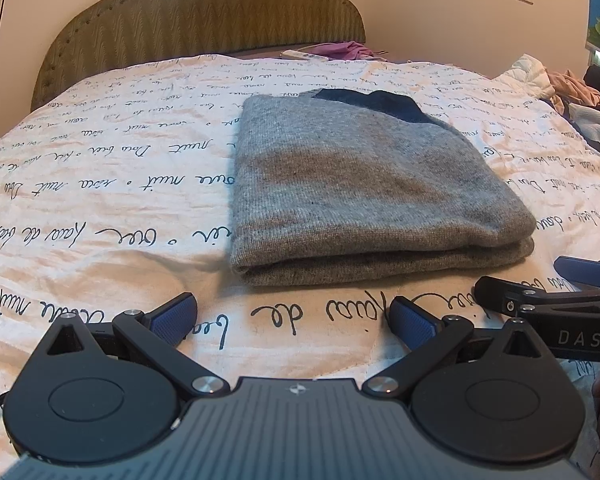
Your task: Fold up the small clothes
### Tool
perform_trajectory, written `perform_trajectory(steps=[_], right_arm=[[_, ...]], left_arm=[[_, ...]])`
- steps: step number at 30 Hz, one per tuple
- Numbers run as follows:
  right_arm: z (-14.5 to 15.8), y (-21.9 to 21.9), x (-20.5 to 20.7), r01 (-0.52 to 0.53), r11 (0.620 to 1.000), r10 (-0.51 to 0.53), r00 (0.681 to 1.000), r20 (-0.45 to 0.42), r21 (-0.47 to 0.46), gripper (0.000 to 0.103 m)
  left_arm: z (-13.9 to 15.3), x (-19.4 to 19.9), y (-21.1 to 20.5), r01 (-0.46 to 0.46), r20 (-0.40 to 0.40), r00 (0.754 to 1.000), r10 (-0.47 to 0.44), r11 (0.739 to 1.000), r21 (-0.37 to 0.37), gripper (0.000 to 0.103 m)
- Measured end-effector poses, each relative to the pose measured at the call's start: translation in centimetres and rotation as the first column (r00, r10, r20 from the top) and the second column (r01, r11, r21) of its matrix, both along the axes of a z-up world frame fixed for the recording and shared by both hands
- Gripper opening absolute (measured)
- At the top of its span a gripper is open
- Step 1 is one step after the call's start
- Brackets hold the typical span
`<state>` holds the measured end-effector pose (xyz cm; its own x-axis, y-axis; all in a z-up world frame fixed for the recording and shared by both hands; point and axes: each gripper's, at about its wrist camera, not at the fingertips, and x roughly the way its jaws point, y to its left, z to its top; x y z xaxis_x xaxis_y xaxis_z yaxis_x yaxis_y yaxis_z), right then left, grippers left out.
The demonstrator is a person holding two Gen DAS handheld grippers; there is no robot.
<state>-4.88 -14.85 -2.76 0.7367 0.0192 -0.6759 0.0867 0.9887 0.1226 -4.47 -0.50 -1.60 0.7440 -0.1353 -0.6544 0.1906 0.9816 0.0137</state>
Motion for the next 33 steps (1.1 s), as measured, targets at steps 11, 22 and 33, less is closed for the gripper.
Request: perform_trajectory(steps=[11,22,33], right_arm=[[0.3,0.1,0.0,-0.018,1.000,0.017,1.000,-0.019,-0.010,0.103],[0.5,-0.1,-1.5,-0.005,1.000,0.005,1.000,-0.016,0.007,0.103],[1.1,-0.7,-0.6,0.022,0.998,-0.019,0.999,-0.051,0.055,0.103]], left_arm=[[0.5,0.7,-0.1,0.005,-0.058,0.998,-0.004,1.000,0.008,0.103],[0.4,1.0,-0.4,-0.043,-0.063,0.997,0.042,0.999,-0.009,0.103],[0.3,1.0,-0.5,-0.050,-0.054,0.997,0.050,0.999,0.001,0.103]])
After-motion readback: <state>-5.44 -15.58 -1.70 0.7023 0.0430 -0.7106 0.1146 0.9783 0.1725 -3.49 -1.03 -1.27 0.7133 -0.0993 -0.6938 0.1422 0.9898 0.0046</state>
